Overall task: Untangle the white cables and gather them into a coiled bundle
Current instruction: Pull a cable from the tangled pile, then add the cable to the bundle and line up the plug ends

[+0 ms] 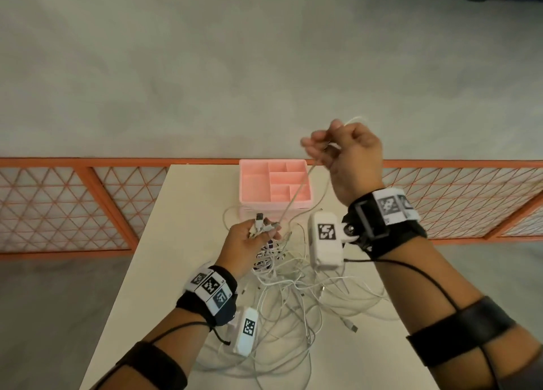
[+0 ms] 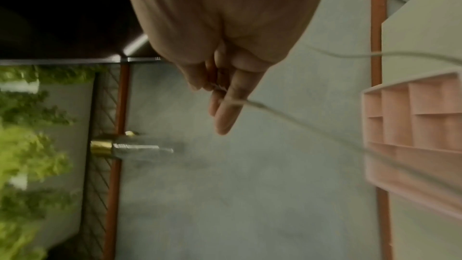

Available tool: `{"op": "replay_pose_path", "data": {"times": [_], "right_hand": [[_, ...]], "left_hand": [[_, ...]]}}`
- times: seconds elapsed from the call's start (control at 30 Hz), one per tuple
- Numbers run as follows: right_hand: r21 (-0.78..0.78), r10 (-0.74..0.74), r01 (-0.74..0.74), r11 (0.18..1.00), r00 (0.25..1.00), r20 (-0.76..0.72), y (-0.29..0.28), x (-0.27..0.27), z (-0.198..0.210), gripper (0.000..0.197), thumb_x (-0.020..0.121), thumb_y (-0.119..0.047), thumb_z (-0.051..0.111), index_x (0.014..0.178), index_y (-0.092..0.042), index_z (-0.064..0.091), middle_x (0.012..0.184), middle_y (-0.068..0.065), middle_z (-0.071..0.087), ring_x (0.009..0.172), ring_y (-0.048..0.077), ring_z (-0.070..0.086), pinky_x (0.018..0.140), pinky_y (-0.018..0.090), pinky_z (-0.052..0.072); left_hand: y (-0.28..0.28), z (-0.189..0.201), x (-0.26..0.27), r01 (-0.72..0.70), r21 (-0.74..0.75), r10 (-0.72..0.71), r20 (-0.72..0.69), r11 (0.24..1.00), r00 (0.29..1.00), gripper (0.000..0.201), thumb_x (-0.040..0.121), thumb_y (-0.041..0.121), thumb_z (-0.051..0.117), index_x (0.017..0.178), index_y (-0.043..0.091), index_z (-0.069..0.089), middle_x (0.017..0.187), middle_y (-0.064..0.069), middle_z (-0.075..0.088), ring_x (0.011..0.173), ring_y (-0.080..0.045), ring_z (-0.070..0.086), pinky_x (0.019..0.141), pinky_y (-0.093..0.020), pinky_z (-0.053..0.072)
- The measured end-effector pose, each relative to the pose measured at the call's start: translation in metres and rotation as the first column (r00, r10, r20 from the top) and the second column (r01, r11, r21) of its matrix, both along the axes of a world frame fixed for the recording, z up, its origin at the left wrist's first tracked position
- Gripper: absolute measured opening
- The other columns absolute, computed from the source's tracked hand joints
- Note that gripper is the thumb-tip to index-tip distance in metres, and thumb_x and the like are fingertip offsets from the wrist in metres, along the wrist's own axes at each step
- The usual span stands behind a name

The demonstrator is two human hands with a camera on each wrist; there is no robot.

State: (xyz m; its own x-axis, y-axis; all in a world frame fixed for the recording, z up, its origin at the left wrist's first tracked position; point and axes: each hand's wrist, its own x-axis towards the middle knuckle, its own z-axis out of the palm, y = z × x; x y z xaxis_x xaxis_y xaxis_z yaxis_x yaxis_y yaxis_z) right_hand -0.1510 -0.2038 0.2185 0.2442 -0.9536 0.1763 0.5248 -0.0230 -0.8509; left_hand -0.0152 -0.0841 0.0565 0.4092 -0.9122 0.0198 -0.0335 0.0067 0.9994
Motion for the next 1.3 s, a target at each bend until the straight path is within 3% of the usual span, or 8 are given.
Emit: {"op": "replay_pose_path", "data": {"times": [0.17, 0.3, 0.47, 0.6, 0.77, 1.0, 1.2, 1.3], "right_hand": [[-0.029, -0.132, 0.134, 0.991, 0.989, 0.068, -0.015, -0.015, 0.011, 0.021, 0.102, -0.012, 0.051, 0.082, -0.007, 0.047, 0.072, 0.014, 0.065, 0.072, 0.036, 0.070, 0.062, 0.034, 0.059], [-0.163, -0.138, 0.095, 0.982, 0.951, -0.278, -0.016, -0.018, -0.029, 0.019, 0.095, -0.010, 0.060, 0.077, -0.010, 0.055, 0.075, 0.013, 0.070, 0.071, 0.029, 0.068, 0.061, 0.033, 0.054], [-0.196, 0.052, -0.261, 0.945, 0.714, -0.698, 0.012, -0.008, -0.079, 0.015, 0.093, -0.004, 0.061, 0.103, -0.007, 0.072, 0.100, 0.008, 0.072, 0.067, 0.006, 0.065, 0.060, 0.010, 0.044], [-0.196, 0.153, -0.351, 0.916, 0.755, -0.637, 0.029, 0.006, -0.084, 0.022, 0.097, -0.001, 0.054, 0.107, -0.015, 0.067, 0.107, 0.004, 0.063, 0.064, 0.004, 0.062, 0.058, 0.011, 0.044], [-0.117, 0.128, -0.236, 0.965, 0.807, -0.577, 0.026, 0.014, -0.079, 0.013, 0.091, -0.011, 0.067, 0.079, -0.011, 0.071, 0.078, -0.001, 0.066, 0.052, 0.017, 0.051, 0.056, 0.026, 0.042], [-0.145, -0.045, -0.010, 0.989, 0.927, -0.373, 0.009, 0.017, -0.035, 0.016, 0.093, -0.006, 0.063, 0.086, 0.008, 0.065, 0.057, 0.009, 0.062, 0.053, 0.020, 0.061, 0.067, 0.039, 0.054], [-0.167, -0.239, 0.230, 0.959, 0.970, -0.034, -0.014, -0.001, 0.017, 0.016, 0.096, -0.006, 0.058, 0.080, -0.006, 0.063, 0.070, 0.001, 0.068, 0.063, 0.023, 0.068, 0.067, 0.034, 0.057], [-0.209, -0.249, 0.232, 0.950, 0.966, -0.062, -0.017, -0.007, 0.006, 0.008, 0.095, -0.004, 0.058, 0.089, -0.005, 0.061, 0.091, 0.015, 0.070, 0.080, 0.033, 0.073, 0.077, 0.043, 0.059]], "left_hand": [[0.004, -0.012, 0.006, 0.059, 0.081, -0.069, 0.122, 0.995, 0.990, 0.016, 0.092, 0.006, 0.067, 0.094, 0.020, 0.074, 0.083, 0.016, 0.077, 0.082, 0.001, 0.070, 0.075, -0.016, 0.051], [-0.006, 0.003, 0.009, -0.025, 0.024, 0.023, 0.098, 0.999, 0.995, 0.013, 0.091, 0.012, 0.070, 0.087, 0.022, 0.077, 0.086, 0.008, 0.077, 0.081, -0.008, 0.069, 0.076, -0.025, 0.051], [-0.019, 0.049, 0.011, -0.117, -0.073, 0.118, 0.008, 0.990, 0.993, 0.012, 0.093, 0.016, 0.068, 0.084, 0.015, 0.074, 0.080, 0.002, 0.073, 0.056, -0.032, 0.051, 0.061, -0.038, 0.038], [-0.022, 0.067, 0.013, -0.060, -0.110, 0.064, 0.035, 0.992, 0.997, 0.015, 0.094, 0.012, 0.066, 0.080, 0.008, 0.071, 0.064, 0.012, 0.065, 0.044, 0.005, 0.049, 0.054, -0.025, 0.030], [-0.016, 0.060, 0.009, -0.061, -0.080, 0.060, -0.010, 0.995, 0.998, 0.014, 0.095, 0.015, 0.066, 0.087, 0.004, 0.069, 0.058, 0.012, 0.062, 0.040, 0.004, 0.047, 0.045, -0.009, 0.032], [-0.005, 0.028, 0.003, -0.043, 0.026, 0.045, -0.043, 0.999, 0.998, 0.017, 0.093, 0.014, 0.067, 0.096, -0.001, 0.074, 0.086, -0.008, 0.072, 0.043, 0.005, 0.050, 0.046, -0.011, 0.033], [0.004, -0.001, 0.010, -0.026, 0.139, 0.015, 0.074, 0.990, 0.997, 0.012, 0.090, 0.012, 0.071, 0.089, 0.023, 0.076, 0.084, 0.005, 0.078, 0.081, -0.003, 0.071, 0.079, -0.020, 0.049], [0.004, 0.006, 0.012, -0.097, 0.104, 0.094, 0.032, 0.990, 0.995, 0.009, 0.093, 0.010, 0.068, 0.096, 0.008, 0.076, 0.083, -0.001, 0.077, 0.064, 0.004, 0.066, 0.067, -0.019, 0.048]]}}
